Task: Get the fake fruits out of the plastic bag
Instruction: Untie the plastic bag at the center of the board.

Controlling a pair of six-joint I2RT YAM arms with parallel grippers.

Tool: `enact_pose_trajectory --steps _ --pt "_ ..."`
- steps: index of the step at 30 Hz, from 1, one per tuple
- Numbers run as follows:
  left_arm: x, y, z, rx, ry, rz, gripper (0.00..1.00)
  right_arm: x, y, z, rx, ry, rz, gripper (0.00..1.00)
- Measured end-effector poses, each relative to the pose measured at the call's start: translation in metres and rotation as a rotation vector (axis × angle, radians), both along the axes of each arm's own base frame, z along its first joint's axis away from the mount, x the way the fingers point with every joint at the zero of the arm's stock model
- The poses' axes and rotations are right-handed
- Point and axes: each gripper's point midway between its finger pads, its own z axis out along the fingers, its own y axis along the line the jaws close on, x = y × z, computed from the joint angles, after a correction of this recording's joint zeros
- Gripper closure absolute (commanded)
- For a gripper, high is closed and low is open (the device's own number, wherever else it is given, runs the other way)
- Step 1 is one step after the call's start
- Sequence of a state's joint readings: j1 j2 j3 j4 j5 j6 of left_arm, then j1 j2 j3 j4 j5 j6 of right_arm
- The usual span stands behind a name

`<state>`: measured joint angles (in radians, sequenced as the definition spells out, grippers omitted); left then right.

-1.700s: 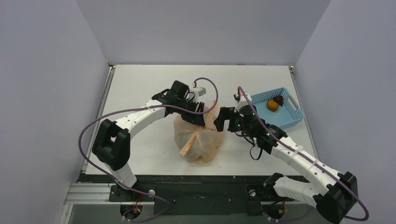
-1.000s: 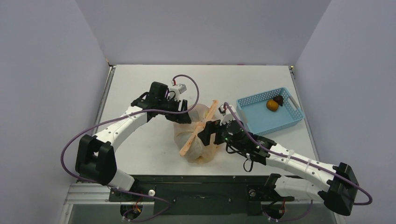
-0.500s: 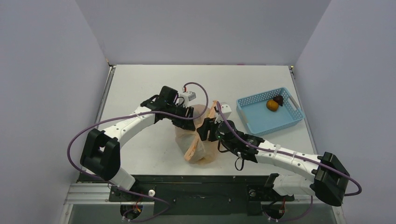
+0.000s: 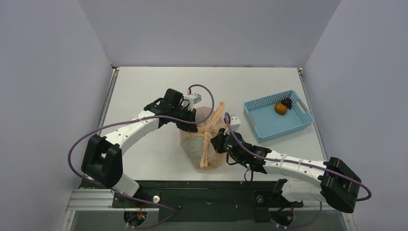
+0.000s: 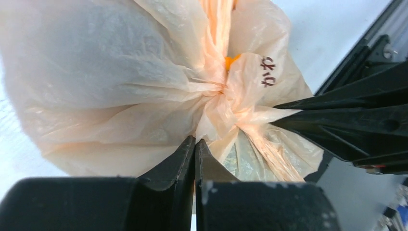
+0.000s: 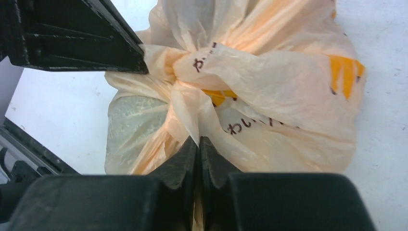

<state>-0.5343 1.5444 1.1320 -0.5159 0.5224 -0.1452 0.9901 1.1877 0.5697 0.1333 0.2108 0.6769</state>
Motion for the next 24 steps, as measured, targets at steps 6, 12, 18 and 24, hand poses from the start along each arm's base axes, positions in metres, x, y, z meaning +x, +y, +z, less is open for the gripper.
enact_pose_trajectory --steps 6,12,18,24 --pt "0.022 0.026 0.014 0.104 -0.149 0.143 1.00 0.000 -0.017 0.006 0.065 -0.024 -0.078 1.00" --pt "0.026 0.052 0.044 0.128 -0.303 0.249 1.00 0.000 -0.027 0.017 0.110 -0.054 -0.116 1.00" --pt "0.022 0.055 0.057 0.089 -0.368 0.253 1.00 -0.001 -0.034 0.027 0.081 -0.096 -0.098 0.89" --pt "0.021 0.048 0.060 0.061 -0.386 0.215 1.00 0.005 -0.029 0.059 -0.003 -0.165 -0.032 0.57"
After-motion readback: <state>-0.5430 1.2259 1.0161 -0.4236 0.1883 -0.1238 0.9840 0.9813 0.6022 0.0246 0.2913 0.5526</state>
